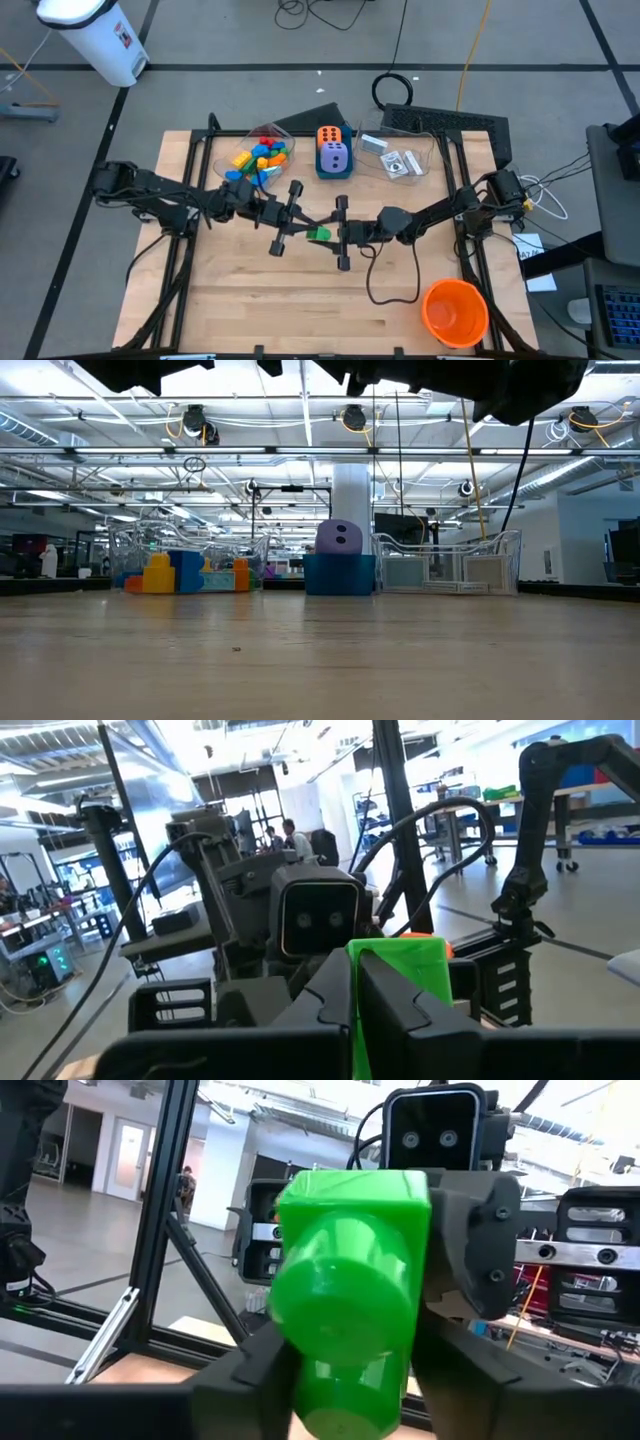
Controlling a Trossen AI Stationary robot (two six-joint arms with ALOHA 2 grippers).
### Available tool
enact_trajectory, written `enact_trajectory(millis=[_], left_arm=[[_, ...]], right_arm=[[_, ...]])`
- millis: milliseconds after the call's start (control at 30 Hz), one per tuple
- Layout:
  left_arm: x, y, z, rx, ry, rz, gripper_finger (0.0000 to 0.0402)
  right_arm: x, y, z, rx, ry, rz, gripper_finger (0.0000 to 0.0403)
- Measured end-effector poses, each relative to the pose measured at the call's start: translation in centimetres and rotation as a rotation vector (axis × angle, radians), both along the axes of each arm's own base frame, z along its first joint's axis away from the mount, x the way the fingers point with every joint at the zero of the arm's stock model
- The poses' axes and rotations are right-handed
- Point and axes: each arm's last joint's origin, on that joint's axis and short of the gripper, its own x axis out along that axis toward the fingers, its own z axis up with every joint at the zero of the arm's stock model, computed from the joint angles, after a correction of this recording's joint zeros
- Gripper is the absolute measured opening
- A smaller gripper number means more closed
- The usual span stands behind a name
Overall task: Pick & Place Toys
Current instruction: Put the green game piece into the left transparent bin
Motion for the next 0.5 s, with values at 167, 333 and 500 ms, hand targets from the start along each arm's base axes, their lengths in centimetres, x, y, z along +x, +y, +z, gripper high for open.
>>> enact_trajectory(millis=[167,333,500], left_arm=[[0.02,0.06,-0.09,0.000,0.010,0.004,0.0012],[0.04,0.09,-0.19,0.003,0.020,0.005,0.0022],[0.06,0.37,-0.36,0.009,0.037,0.017,0.0027]], right_arm=[[0.03,0.00,-0.11,-0.012,0.010,-0.004,0.0132],[0.06,-0.05,-0.20,-0.003,0.022,-0.029,0.0132],[0.12,-0.22,-0.47,0.010,0.054,-0.094,0.0132]])
